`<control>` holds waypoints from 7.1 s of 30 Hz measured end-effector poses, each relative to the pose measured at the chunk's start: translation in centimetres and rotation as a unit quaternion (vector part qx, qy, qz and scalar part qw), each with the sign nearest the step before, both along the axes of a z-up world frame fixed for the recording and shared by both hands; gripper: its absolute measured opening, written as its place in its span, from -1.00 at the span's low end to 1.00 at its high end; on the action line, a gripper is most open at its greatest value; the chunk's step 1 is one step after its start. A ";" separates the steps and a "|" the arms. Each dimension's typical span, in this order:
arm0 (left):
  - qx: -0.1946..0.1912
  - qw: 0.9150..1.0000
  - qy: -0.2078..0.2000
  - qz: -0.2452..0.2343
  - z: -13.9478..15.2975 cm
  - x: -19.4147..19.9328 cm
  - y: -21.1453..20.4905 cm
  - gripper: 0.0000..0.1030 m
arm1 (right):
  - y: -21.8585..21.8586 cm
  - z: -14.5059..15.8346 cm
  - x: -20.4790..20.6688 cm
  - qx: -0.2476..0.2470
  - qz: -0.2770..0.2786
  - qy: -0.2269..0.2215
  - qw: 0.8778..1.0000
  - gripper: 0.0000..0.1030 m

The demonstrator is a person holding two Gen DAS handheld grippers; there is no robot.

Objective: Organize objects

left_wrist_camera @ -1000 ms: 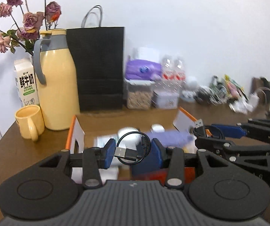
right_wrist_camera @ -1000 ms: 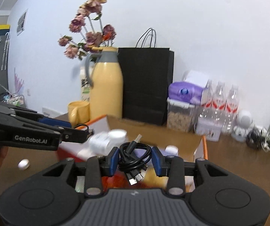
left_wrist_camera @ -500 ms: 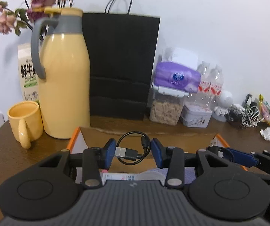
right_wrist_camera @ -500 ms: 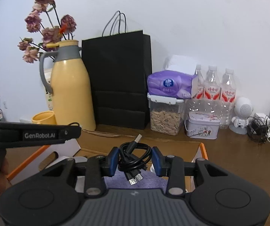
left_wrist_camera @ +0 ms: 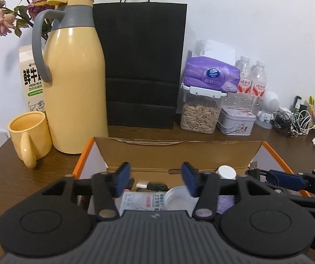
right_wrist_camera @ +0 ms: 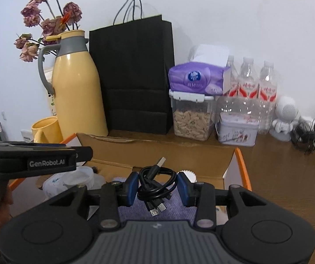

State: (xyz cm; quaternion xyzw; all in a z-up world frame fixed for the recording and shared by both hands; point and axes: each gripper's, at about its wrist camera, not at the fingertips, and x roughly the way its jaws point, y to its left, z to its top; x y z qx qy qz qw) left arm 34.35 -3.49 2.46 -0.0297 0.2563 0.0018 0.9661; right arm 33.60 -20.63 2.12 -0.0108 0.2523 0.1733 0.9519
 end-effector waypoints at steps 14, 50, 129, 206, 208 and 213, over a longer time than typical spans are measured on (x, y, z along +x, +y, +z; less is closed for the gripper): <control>0.005 0.999 0.000 0.032 0.1 0.0 0.1 1.00 | -0.5 -0.1 0.6 -0.008 -0.034 0.004 0.999 1.00; 0.027 0.999 -0.021 0.025 2.8 -17.5 8.5 1.00 | 0.5 0.7 -15.3 -0.060 0.005 -0.039 0.997 1.00; 0.009 0.999 0.035 0.033 -3.7 -18.7 11.7 -0.45 | -1.5 -3.1 -15.7 -0.040 0.040 -0.012 0.998 -0.98; 0.017 0.997 -0.079 -0.008 1.0 -10.4 2.2 1.00 | -1.1 -0.3 -7.8 -0.012 -0.046 -0.075 0.996 1.00; 0.016 0.997 -0.078 -0.008 0.8 -11.0 2.6 1.00 | -1.3 -0.4 -8.4 -0.015 -0.043 -0.076 0.996 1.00; 0.021 0.997 -0.074 -0.014 -0.2 -12.9 3.4 1.00 | -1.7 -0.6 -10.4 -0.021 -0.035 -0.083 0.996 1.00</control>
